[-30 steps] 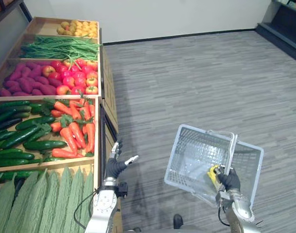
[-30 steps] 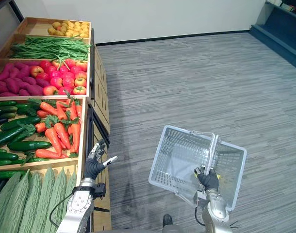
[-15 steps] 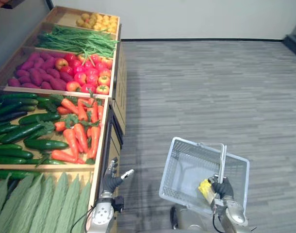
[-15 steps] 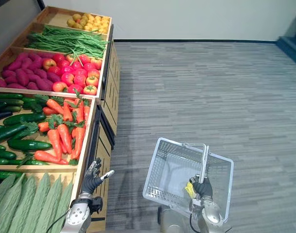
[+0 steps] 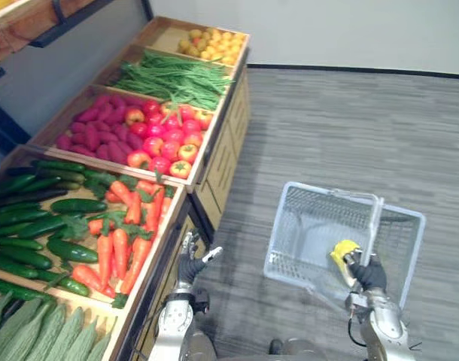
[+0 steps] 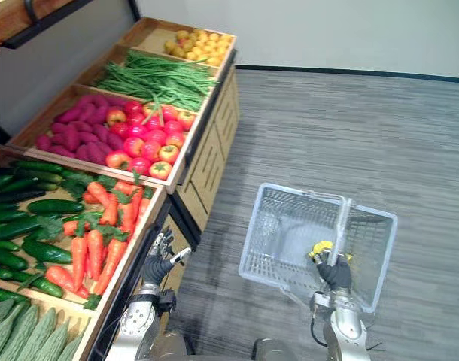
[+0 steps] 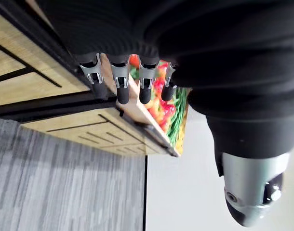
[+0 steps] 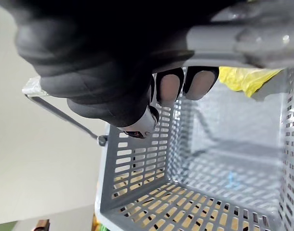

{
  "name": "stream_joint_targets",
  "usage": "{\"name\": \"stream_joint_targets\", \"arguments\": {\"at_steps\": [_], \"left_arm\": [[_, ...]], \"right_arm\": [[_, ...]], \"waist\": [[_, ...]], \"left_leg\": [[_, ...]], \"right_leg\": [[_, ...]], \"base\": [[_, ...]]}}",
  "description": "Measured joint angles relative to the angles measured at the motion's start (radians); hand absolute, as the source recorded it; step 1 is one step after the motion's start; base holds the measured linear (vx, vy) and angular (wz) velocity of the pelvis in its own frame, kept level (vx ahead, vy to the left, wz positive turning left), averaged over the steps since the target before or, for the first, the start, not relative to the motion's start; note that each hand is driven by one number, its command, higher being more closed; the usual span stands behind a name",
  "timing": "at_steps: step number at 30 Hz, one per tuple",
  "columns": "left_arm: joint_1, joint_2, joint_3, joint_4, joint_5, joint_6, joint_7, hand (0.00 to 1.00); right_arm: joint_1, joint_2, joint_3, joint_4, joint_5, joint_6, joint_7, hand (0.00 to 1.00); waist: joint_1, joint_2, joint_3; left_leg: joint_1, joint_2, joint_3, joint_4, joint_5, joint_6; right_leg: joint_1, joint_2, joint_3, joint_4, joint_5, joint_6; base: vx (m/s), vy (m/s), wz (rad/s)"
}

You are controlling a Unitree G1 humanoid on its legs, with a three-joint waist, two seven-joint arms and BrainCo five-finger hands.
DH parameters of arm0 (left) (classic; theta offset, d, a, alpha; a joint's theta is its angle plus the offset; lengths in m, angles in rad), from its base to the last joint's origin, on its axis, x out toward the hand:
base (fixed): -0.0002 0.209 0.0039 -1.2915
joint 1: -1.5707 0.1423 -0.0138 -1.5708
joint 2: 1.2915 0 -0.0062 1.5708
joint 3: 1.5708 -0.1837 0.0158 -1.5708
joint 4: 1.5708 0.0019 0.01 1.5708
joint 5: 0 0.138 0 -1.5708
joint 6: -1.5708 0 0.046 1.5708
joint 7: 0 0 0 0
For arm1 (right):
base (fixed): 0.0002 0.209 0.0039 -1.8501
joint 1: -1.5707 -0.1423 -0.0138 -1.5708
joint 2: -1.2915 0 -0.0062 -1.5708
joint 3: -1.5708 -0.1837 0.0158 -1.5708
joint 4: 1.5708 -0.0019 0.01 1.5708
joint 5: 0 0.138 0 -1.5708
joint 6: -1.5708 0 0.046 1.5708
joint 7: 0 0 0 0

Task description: Pick vegetable in the basket

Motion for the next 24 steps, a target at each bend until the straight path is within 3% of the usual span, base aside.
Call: {"name": "stream_joint_targets", "arguments": {"at_steps": [1, 2, 4, 5, 6, 7, 8, 10, 11, 12, 13, 14, 16, 18, 22, 24], "left_arm": [[-0.001, 0.010, -0.003, 0.000, 0.000, 0.000, 0.000, 0.00], [0.000, 0.014, -0.003, 0.000, 0.000, 0.001, 0.000, 0.00], [0.038, 0.032, -0.003, 0.000, 0.001, 0.003, 0.000, 0.00], [0.047, 0.038, -0.003, -0.001, 0.003, 0.003, 0.000, 0.00], [0.060, 0.056, 0.001, -0.002, 0.005, 0.004, 0.002, 0.00], [0.061, 0.064, 0.014, -0.010, 0.005, 0.010, 0.007, 0.00], [0.061, 0.067, 0.016, -0.019, 0.007, 0.013, 0.011, 0.00], [0.062, 0.068, 0.011, -0.091, 0.025, 0.014, 0.019, 0.00], [0.062, 0.069, 0.007, -0.107, 0.029, 0.014, 0.019, 0.00], [0.058, 0.069, 0.000, -0.133, 0.032, 0.009, 0.019, 0.00], [0.057, 0.075, -0.010, -0.165, 0.040, 0.004, 0.019, 0.00], [0.051, 0.081, -0.017, -0.177, 0.041, 0.000, 0.018, 0.00], [0.043, 0.045, -0.066, -0.181, 0.043, 0.004, 0.013, 0.00], [0.034, 0.023, -0.081, -0.223, 0.058, -0.001, -0.002, 0.00], [-0.004, 0.041, -0.080, -0.228, 0.112, -0.001, -0.003, 0.00], [-0.023, 0.061, -0.081, -0.243, 0.180, 0.000, -0.002, 0.00]], "right_arm": [[-0.008, 0.002, -0.005, 0.036, -0.002, 0.005, -0.004, 1.00], [-0.015, 0.004, -0.005, 0.055, -0.007, 0.010, -0.007, 1.00], [-0.037, 0.012, -0.013, 0.109, -0.026, 0.043, -0.016, 1.00], [-0.036, 0.019, -0.012, 0.123, -0.030, 0.046, -0.016, 1.00], [-0.033, 0.034, -0.010, 0.143, -0.035, 0.048, -0.016, 1.00], [-0.025, 0.049, -0.008, 0.129, -0.035, 0.048, -0.015, 1.00], [-0.022, 0.053, -0.005, 0.123, -0.035, 0.048, -0.014, 1.00], [0.016, 0.077, 0.006, 0.076, -0.036, 0.042, -0.010, 1.00], [0.026, 0.088, -0.001, 0.077, -0.036, 0.042, -0.018, 1.00], [0.057, 0.094, -0.004, 0.080, -0.037, 0.043, -0.014, 1.00], [0.088, 0.114, -0.016, 0.080, -0.035, 0.040, -0.020, 1.00], [0.105, 0.124, -0.025, 0.085, -0.036, 0.034, -0.024, 1.00], [0.125, 0.102, -0.080, 0.144, -0.038, 0.034, -0.038, 1.00], [0.139, 0.083, -0.132, 0.187, -0.039, 0.032, -0.053, 1.00], [0.160, 0.081, -0.127, 0.262, -0.043, 0.020, -0.038, 1.00], [0.157, 0.082, -0.124, 0.305, -0.035, 0.012, -0.032, 1.00]], "waist": [[-0.006, -0.002, -0.006], [-0.006, -0.012, -0.001], [0.007, -0.036, 0.005], [0.003, -0.044, 0.008], [-0.010, -0.052, 0.008], [-0.012, -0.054, 0.010], [-0.012, -0.056, 0.011], [-0.011, -0.075, 0.020], [-0.010, -0.079, 0.020], [-0.012, -0.090, 0.021], [-0.016, -0.120, 0.015], [-0.020, -0.138, 0.020], [0.008, -0.097, 0.013], [0.012, -0.078, 0.011], [0.021, -0.083, 0.009], [0.043, -0.093, 0.000]], "left_leg": [[0.024, -0.054, -0.035, -0.068, -0.021, 0.021], [0.031, -0.074, -0.055, -0.085, -0.017, 0.027], [0.105, -0.148, -0.127, -0.131, -0.021, 0.031], [0.129, -0.160, -0.157, -0.134, -0.026, 0.029], [0.159, -0.166, -0.214, -0.136, -0.036, 0.024], [0.182, -0.167, -0.264, -0.146, -0.040, 0.018], [0.189, -0.166, -0.285, -0.147, -0.042, 0.015], [0.218, -0.150, -0.385, -0.129, -0.070, -0.029], [0.218, -0.142, -0.409, -0.118, -0.083, -0.039], [0.200, -0.126, -0.465, -0.076, -0.113, -0.071], [0.164, -0.126, -0.530, -0.006, -0.151, -0.112], [0.147, -0.134, -0.566, 0.036, -0.173, -0.134], [0.112, -0.088, -0.644, 0.064, -0.177, -0.157], [0.092, -0.074, -0.669, 0.022, -0.150, -0.191], [0.113, -0.062, -0.673, -0.035, -0.109, -0.196], [0.103, -0.061, -0.674, -0.058, -0.090, -0.193]], "right_leg": [[-0.002, -0.027, -0.020, 0.059, -0.019, 0.024], [-0.006, -0.045, -0.023, 0.099, -0.028, 0.031], [-0.070, -0.148, -0.013, 0.439, -0.003, 0.030], [-0.094, -0.175, 0.000, 0.542, 0.042, 0.013], [-0.151, -0.195, 0.064, 0.677, 0.013, -0.050], [-0.216, -0.171, 0.153, 0.725, -0.023, -0.072], [-0.243, -0.155, 0.195, 0.728, -0.032, -0.066], [-0.344, -0.088, 0.391, 0.656, -0.069, -0.004], [-0.362, -0.071, 0.434, 0.622, -0.075, 0.009], [-0.379, -0.038, 0.523, 0.524, -0.074, 0.025], [-0.358, -0.027, 0.627, 0.354, -0.037, 0.054], [-0.346, -0.034, 0.649, 0.319, -0.007, 0.105], [-0.336, -0.018, 0.541, 0.339, -0.039, 0.058], [-0.342, -0.022, 0.483, 0.330, -0.037, 0.048], [-0.290, -0.027, 0.433, 0.286, -0.031, 0.038], [-0.281, -0.025, 0.422, 0.239, -0.006, 0.035]], "base": [[0.28, 0.056, 1.50], [0.28, 0.045, 1.35], [0.31, -0.003, 1.14], [0.34, -0.090, 1.28], [0.34, -0.169, 1.36], [0.32, -0.197, 1.25], [0.30, -0.242, 1.21], [0.27, -0.308, 1.17], [0.25, -0.373, 1.15], [0.21, -0.419, 1.35], [0.21, -0.435, 1.49], [0.27, -0.478, 1.40], [0.27, -0.348, 1.01], [0.18, -0.179, 0.72], [0.08, -0.079, 0.40], [-0.02, -0.009, 0.18]]}}
